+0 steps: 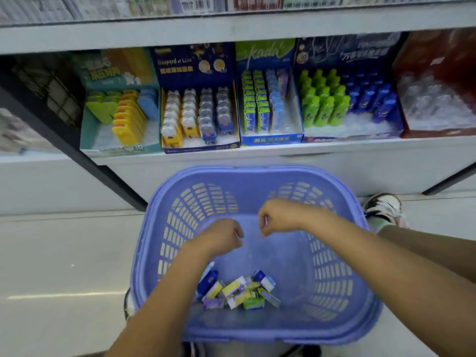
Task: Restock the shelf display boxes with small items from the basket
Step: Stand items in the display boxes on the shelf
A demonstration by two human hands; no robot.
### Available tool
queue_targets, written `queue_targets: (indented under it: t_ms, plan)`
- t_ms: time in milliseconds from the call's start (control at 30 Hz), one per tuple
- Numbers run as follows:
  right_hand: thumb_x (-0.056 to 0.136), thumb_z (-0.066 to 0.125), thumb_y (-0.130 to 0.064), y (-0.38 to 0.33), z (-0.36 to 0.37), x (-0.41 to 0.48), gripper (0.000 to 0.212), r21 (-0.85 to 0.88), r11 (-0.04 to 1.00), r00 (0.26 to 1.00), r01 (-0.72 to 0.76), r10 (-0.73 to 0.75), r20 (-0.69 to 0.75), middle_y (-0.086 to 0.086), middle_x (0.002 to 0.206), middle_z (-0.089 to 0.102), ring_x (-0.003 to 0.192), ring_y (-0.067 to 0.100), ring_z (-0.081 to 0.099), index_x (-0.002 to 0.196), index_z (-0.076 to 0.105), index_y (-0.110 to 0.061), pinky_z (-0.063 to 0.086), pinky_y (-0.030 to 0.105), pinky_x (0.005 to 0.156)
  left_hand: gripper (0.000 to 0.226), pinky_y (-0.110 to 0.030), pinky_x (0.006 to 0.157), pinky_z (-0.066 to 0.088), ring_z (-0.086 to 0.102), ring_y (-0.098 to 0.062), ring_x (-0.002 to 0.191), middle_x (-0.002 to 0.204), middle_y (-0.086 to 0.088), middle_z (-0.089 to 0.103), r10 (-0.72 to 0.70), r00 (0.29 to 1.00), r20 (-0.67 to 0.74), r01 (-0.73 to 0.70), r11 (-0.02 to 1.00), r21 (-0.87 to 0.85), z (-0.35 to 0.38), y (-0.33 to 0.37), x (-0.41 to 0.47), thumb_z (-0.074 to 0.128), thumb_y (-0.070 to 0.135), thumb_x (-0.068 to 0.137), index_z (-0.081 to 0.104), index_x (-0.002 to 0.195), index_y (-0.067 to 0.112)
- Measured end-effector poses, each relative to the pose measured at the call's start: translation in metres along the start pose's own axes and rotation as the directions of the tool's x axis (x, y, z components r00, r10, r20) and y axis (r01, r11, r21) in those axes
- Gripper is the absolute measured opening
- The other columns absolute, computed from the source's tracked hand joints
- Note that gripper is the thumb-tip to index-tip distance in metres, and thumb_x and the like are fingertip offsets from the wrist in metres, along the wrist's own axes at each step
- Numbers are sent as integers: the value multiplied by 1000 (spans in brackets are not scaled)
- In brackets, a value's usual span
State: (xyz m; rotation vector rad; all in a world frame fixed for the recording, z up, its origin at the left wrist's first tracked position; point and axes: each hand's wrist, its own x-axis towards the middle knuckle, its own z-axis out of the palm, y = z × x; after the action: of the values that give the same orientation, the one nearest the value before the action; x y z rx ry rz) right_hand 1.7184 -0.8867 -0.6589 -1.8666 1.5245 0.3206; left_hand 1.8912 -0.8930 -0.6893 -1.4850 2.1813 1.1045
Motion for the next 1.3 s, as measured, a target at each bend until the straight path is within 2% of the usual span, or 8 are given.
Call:
queue_targets:
  t_ms: [200,267,400,600,800,900,1067,1300]
  plan:
    - [85,65,-17,15,95,36,49,-33,999,957,-24,32,288,8,132,55,117,24,53,132,52,-15,40,24,89,34,-28,86,44,58,-27,113,121,-15,63,-59,929,364,-25,975,220,53,-29,9,62,10,85,63,119,4]
    - [84,66,-15,15,106,44,47,-3,1000,949,12,-10,314,7,132,55,118,24,53,130,54,-15,42,28,97,27,-34,82,48,62,-32,102,107,-21,65,-98,908,408,-31,954,298,66,-34,13,67,16,83,67,104,-2]
    - [68,82,-25,5,118,52,50,52,992,914,118,-129,384,10,115,63,105,26,58,112,62,-11,45,28,84,30,-31,70,46,66,-29,93,97,-20,69,-139,918,371,25,955,297,82,-43,23,75,22,77,68,93,-1]
    - [71,77,-25,-6,141,55,38,-104,963,953,250,-226,205,13,114,53,107,29,50,103,64,-9,44,34,85,34,-28,67,43,67,-27,88,91,-15,72,-169,925,339,95,970,224,90,-57,32,77,35,73,70,85,4]
    - [75,74,-19,2,128,53,21,159,973,975,169,-189,117,9,100,68,94,24,61,93,70,-8,45,29,79,34,-29,68,44,64,-26,81,86,-16,67,-182,935,306,161,983,91,92,-59,31,75,29,76,69,92,0]
    - [78,74,-19,7,119,47,20,311,944,981,107,-151,120,10,94,69,83,19,62,93,67,-8,43,22,67,28,-29,64,44,57,-24,64,64,-12,60,-164,929,332,183,983,-27,81,-53,29,77,25,75,60,66,5]
    - [86,65,-5,11,79,35,19,725,688,990,13,-111,87,2,71,56,58,9,49,104,58,-6,39,19,56,24,-17,41,33,36,-6,30,32,7,38,-134,954,268,241,876,-417,43,-41,26,65,10,85,54,63,11]
    - [94,49,-6,16,-23,-1,9,961,182,975,210,-108,-193,11,82,67,55,10,50,92,56,-11,39,16,51,10,-20,60,52,48,-11,59,68,-2,47,20,997,72,52,505,-862,-32,5,8,56,13,93,57,83,12]
